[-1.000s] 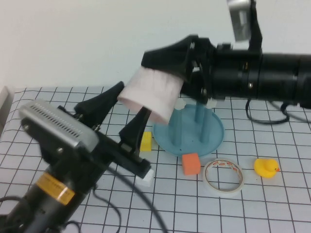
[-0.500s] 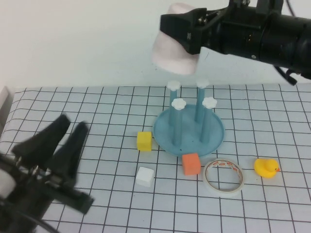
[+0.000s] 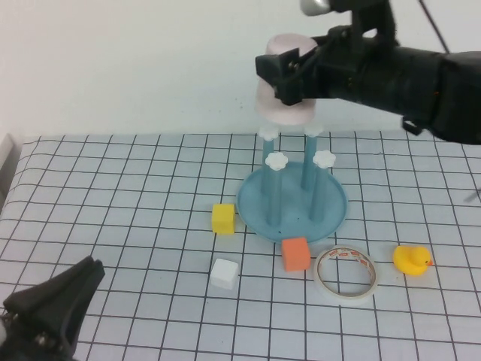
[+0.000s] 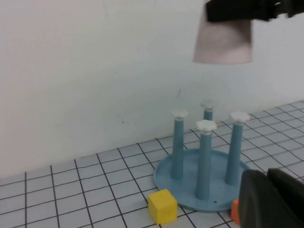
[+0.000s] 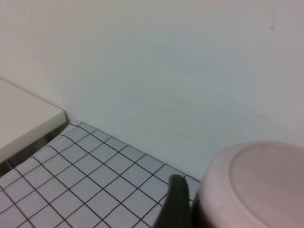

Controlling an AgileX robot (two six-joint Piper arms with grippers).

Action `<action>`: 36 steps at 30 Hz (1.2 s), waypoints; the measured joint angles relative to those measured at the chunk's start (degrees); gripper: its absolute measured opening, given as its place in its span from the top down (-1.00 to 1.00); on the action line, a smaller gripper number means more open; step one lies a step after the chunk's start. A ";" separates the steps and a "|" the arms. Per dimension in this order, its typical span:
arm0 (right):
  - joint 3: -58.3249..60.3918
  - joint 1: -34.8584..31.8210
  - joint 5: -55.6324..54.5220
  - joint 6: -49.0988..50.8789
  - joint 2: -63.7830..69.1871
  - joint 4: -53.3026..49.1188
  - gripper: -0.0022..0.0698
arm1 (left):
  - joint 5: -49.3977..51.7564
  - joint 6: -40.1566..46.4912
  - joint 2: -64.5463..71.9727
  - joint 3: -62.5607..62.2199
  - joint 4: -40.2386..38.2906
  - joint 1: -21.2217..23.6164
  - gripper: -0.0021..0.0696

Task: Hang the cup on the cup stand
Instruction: Place the cup on the cup holder

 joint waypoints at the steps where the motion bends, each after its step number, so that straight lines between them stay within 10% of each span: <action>1: -1.13 0.00 -0.33 -0.13 1.44 0.14 -0.68 | 1.14 0.24 -0.91 0.00 -0.11 0.00 0.94; 36: -21.36 0.00 -9.11 -1.74 27.45 0.87 -0.71 | 20.66 1.50 -8.07 0.09 0.46 0.00 0.95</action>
